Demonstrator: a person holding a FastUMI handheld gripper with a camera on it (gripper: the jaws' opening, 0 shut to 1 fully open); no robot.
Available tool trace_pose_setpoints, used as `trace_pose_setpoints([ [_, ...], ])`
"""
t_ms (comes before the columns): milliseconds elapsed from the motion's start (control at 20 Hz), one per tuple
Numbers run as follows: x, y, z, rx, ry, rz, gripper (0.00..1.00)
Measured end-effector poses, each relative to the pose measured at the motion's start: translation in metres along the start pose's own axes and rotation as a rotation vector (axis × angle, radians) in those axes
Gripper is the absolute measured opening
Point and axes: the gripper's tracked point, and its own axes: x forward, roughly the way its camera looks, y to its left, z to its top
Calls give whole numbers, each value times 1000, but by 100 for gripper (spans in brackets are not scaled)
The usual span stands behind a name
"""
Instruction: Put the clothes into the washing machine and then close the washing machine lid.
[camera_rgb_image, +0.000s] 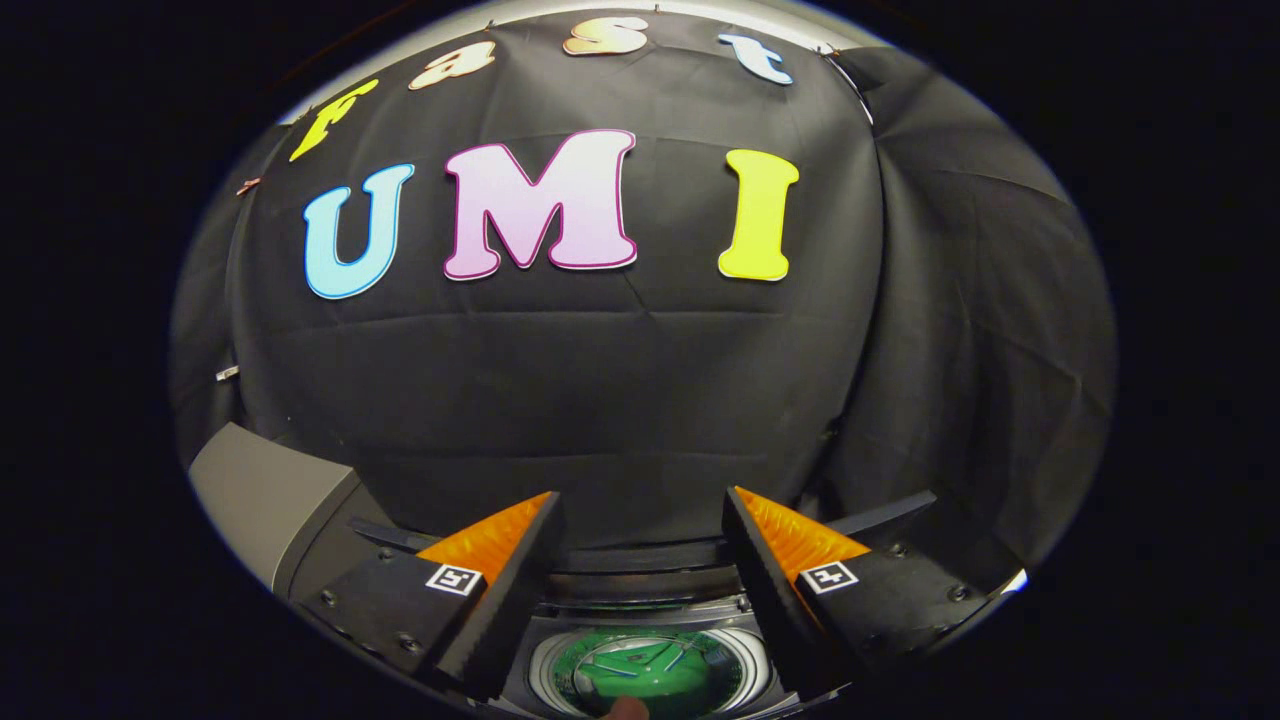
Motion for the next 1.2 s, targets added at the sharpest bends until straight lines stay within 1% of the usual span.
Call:
trace_pose_setpoints([
  [450, -21, 0, -11, 1, 0, -3, 99],
  [850, -33, -1, -20, 2, -8, 13, 99],
  [1200, -43, -2, -29, 8, -10, 5, 99],
])
